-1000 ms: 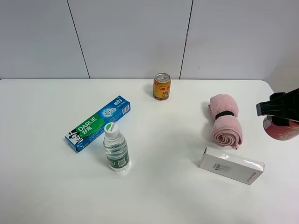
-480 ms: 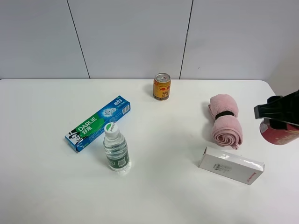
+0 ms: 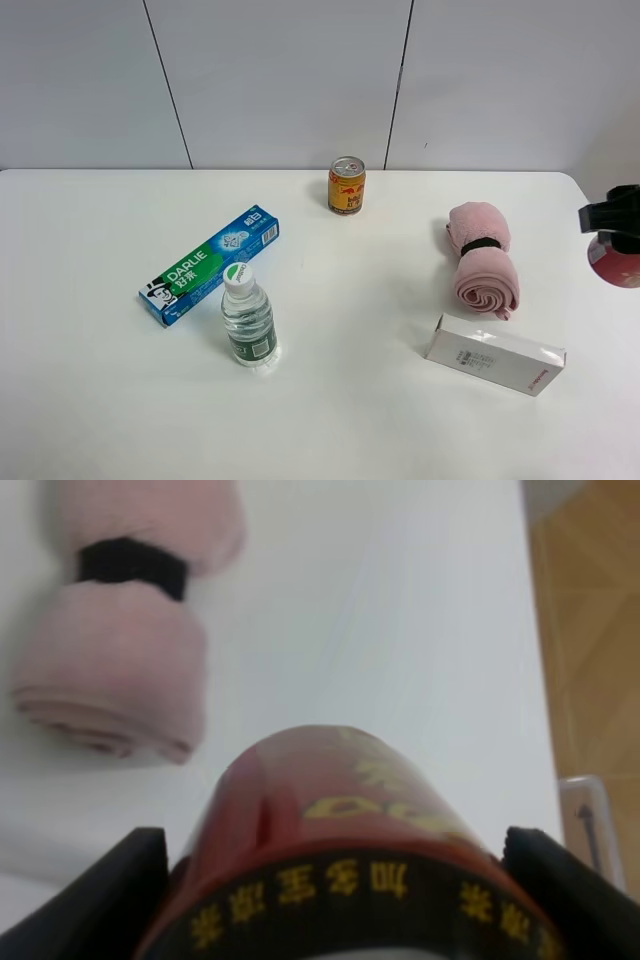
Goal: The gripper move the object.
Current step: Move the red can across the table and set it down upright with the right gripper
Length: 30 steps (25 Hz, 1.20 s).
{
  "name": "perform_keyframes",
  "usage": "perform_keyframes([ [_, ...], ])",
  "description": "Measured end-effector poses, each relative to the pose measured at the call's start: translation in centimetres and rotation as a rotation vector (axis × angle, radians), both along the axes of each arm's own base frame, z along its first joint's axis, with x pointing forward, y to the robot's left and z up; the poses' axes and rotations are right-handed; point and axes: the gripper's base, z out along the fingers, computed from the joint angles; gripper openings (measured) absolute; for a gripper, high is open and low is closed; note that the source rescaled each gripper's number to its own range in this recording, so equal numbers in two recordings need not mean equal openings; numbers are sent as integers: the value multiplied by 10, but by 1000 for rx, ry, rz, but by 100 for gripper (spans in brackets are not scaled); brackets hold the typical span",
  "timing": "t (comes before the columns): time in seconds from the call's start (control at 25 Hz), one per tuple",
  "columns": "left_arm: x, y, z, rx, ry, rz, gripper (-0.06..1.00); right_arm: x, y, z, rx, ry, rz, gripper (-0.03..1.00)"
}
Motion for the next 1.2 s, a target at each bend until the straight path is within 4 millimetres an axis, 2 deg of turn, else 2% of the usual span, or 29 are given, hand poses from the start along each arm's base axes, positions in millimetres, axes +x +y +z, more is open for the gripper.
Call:
perform_keyframes([
  [0.24,0,0,0,0,0,0,100,15,-35,3,-11,-67,143,0],
  [0.36,0,0,0,0,0,0,100,26,-47,-4,76,-74,131,0],
  [0.56,0,0,0,0,0,0,100,58,-71,-39,111,21,65,0],
  [0.84,0,0,0,0,0,0,100,106,-85,-89,91,15,49,0],
  [1.0,0,0,0,0,0,0,100,122,-90,-118,75,54,58,0],
  [1.2,0,0,0,0,0,0,100,135,-95,-140,3,49,112,0],
])
